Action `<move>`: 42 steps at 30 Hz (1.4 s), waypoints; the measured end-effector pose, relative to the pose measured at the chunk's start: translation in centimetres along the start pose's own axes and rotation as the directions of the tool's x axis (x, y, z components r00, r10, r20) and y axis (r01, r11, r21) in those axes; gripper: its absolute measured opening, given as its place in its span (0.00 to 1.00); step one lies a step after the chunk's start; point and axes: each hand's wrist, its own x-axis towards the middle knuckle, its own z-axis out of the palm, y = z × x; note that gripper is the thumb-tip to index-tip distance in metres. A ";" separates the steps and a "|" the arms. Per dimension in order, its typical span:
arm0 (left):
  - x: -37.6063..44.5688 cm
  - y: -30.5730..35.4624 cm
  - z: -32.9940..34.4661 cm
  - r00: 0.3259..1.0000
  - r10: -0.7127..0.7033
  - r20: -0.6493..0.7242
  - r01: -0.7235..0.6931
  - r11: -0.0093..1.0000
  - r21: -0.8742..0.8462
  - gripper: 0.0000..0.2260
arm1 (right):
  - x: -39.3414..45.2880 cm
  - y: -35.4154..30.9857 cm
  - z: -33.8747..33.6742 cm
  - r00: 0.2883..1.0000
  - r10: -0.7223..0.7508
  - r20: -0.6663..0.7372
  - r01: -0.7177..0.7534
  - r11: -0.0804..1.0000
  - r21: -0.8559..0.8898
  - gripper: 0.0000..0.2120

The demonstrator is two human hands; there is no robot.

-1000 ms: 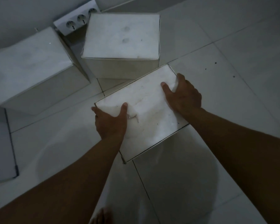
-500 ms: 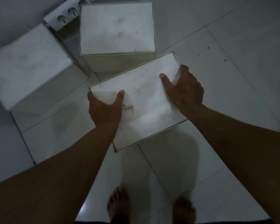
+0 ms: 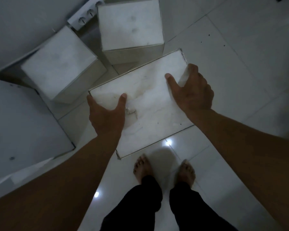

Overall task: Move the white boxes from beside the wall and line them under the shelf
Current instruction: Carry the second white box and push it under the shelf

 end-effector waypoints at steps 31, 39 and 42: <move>-13.7 -20.9 -27.9 0.991 -0.126 -0.047 0.122 0.988 -0.092 0.45 | -34.3 -9.6 -1.7 0.989 -0.112 0.100 0.112 0.994 0.004 0.34; -14.6 -28.3 -34.3 0.978 -0.177 -0.110 0.171 0.984 -0.058 0.43 | -42.1 -12.8 1.9 0.973 -0.173 0.153 0.169 0.985 0.038 0.34; -14.0 -31.5 -36.7 0.980 -0.169 -0.105 0.162 0.985 -0.066 0.43 | -45.1 -14.6 3.6 0.972 -0.175 0.155 0.170 0.985 0.042 0.34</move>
